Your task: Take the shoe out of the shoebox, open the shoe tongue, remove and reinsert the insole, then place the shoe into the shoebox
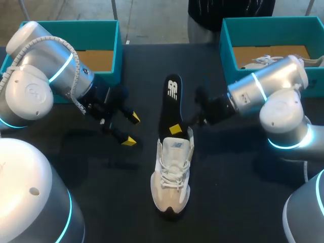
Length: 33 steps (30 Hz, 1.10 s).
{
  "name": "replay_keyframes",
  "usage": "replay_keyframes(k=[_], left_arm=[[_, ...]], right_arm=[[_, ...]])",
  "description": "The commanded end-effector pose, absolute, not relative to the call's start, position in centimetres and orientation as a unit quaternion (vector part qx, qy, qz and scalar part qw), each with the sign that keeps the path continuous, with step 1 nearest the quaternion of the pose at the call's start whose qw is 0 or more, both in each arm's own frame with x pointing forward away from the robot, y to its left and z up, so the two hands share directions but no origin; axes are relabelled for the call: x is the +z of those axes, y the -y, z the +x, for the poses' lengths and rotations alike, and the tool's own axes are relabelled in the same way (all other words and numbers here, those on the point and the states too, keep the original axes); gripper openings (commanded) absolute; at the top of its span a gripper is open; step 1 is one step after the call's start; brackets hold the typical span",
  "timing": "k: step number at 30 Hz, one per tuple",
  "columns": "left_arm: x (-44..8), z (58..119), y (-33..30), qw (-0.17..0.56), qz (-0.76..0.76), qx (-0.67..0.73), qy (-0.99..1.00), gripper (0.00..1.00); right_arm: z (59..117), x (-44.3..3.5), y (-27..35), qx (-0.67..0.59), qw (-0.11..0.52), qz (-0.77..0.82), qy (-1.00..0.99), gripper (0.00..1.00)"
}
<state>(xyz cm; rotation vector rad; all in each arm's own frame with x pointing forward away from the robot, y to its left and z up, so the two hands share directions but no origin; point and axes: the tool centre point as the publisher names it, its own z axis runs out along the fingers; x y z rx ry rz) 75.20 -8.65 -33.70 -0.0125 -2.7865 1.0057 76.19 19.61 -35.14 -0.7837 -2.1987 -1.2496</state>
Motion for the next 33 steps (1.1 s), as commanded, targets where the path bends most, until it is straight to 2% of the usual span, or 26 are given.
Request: replay_keyframes(k=[1,10,33], left_arm=[[-33.7,75.2,8.7,0.089,-0.004,0.337,0.937,1.0],[-33.7,75.2,8.7,0.089,-0.004,0.337,0.937,1.0],[-33.7,75.2,8.7,0.089,-0.004,0.337,0.937,1.0]], right_arm=[[75.1,-36.6,-19.5,-0.454,0.243,-0.294,0.806,0.0],[75.2,-36.2,-19.4,-0.453,0.225,-0.291,0.812,0.0],[72.7,-37.6,-19.5,-0.437,0.234,-0.312,0.811,0.0]])
